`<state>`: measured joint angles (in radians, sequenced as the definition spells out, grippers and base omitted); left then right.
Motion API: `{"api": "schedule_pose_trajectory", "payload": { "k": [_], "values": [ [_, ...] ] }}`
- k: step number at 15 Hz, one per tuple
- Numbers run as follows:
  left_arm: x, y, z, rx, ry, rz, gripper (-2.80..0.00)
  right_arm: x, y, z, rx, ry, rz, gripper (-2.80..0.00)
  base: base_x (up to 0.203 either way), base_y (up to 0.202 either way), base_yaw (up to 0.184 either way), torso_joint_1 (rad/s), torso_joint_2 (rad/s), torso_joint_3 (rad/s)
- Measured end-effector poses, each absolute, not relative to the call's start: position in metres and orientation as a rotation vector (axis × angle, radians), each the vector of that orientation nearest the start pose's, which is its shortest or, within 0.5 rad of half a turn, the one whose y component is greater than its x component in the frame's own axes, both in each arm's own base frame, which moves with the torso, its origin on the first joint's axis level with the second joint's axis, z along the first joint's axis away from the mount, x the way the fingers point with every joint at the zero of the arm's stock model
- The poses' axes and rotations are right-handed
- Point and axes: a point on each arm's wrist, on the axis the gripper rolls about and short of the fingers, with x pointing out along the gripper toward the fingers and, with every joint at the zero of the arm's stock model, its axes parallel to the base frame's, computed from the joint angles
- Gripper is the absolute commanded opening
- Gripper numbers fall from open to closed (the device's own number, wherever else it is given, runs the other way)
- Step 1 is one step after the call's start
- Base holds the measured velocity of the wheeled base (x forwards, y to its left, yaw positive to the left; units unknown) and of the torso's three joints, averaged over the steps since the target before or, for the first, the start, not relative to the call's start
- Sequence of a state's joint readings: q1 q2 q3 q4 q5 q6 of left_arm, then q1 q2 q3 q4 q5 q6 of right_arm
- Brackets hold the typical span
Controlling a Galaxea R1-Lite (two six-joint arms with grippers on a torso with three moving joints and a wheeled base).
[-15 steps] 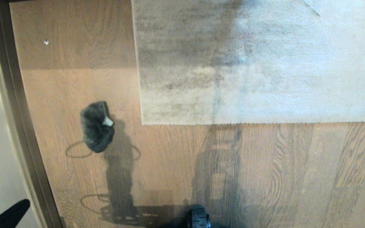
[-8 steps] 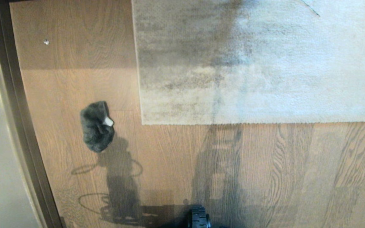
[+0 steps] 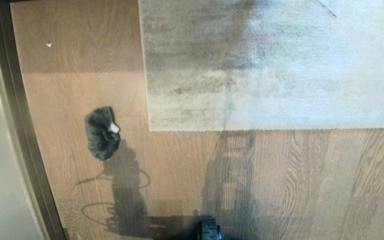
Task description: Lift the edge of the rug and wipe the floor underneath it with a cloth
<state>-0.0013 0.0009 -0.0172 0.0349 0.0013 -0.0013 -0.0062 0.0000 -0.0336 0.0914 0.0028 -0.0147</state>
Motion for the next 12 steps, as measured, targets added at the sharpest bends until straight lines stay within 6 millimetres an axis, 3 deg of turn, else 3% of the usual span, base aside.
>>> {"api": "schedule_pose_trajectory", "payload": {
  "k": [12],
  "values": [
    [-0.0240, 0.0003, 0.0764, -0.021, 0.017, 0.008, -2.80, -0.0256, 0.0002, 0.0754, -0.015, 0.058, -0.003, -2.80, 0.000, 0.000, 0.000, 0.000, 0.00, 0.000]
  ]
}}
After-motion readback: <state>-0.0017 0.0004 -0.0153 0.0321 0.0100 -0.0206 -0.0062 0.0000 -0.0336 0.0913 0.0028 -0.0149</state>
